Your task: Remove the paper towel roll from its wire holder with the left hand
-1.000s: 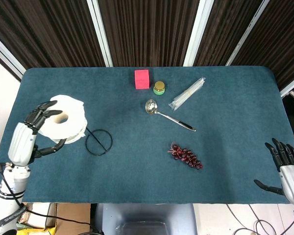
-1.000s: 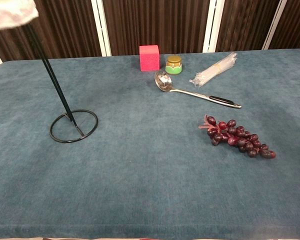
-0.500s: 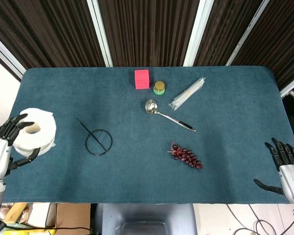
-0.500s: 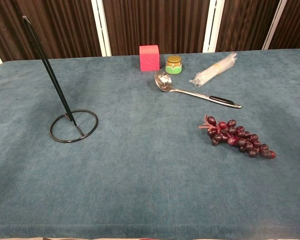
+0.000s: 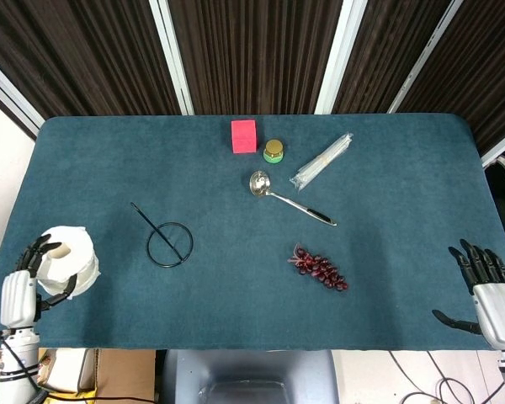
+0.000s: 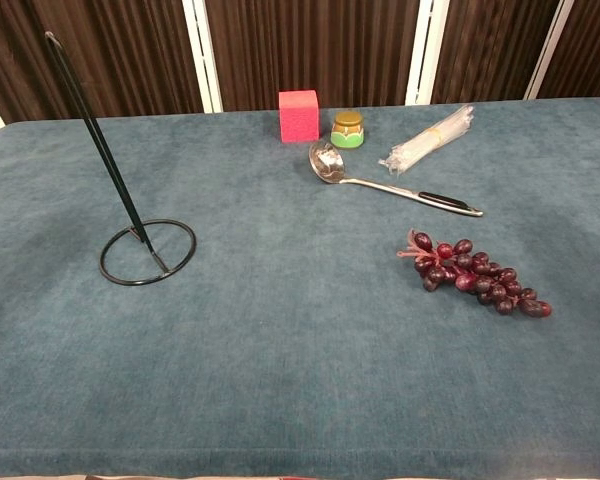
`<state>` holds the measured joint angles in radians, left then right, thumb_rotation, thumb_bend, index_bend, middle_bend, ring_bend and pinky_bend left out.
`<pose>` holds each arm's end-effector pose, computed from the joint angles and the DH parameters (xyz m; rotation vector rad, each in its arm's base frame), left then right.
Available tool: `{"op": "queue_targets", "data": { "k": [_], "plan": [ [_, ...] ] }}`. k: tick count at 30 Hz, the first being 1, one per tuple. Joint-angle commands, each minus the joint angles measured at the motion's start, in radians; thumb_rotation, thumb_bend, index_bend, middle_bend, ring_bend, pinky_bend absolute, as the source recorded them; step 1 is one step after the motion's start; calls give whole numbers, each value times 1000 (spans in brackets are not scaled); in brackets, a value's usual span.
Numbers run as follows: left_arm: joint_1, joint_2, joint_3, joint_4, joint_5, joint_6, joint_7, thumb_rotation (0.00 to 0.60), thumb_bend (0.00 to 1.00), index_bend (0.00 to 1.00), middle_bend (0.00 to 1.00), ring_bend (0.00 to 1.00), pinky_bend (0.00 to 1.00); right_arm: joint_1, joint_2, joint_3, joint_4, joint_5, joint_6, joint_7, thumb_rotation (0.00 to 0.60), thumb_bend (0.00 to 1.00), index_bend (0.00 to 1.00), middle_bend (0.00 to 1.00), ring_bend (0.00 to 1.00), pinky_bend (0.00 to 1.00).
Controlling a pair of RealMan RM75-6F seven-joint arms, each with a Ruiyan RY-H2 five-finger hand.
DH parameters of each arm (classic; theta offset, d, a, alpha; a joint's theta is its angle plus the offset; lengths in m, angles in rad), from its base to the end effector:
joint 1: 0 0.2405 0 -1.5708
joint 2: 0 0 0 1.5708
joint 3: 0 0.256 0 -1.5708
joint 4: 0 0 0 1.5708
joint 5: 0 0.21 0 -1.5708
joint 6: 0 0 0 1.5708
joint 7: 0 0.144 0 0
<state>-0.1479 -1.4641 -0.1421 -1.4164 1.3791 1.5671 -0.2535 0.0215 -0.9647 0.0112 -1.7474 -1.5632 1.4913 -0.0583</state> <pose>-0.3045 0.2160 0.0934 -1.0453 -1.0974 -1.2880 -0.2995 -0.1525 0.1868 1.4472 -0.8818 0.8138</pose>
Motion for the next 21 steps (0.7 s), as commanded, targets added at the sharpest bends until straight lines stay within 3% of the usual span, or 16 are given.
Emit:
{"op": "queue_targets", "data": {
  "k": [1,4,16,21],
  "plan": [
    [3,-54,3,63,-32,-34,-32,600,350,119,115,127,319,0,0,0,0,0,-1,0,600,138,0,0,0,82],
    [4,-69,9,90,-52,-71,-33,600,350,12,2,1,198,2,0,0,0,2,-4,-1,600,138,0,0,0,82],
    [14,-13,14,22,-92,-154,13,600,363,0,0,0,100,2,-3,-1,2,3,-3,-4,600,138,0,0,0,82],
    [30,21,13,-29,-89,-120,92,600,365,0,0,0,97,1,-2,-1,1,1,0,-2,600,138,0,0,0,82]
  ]
}}
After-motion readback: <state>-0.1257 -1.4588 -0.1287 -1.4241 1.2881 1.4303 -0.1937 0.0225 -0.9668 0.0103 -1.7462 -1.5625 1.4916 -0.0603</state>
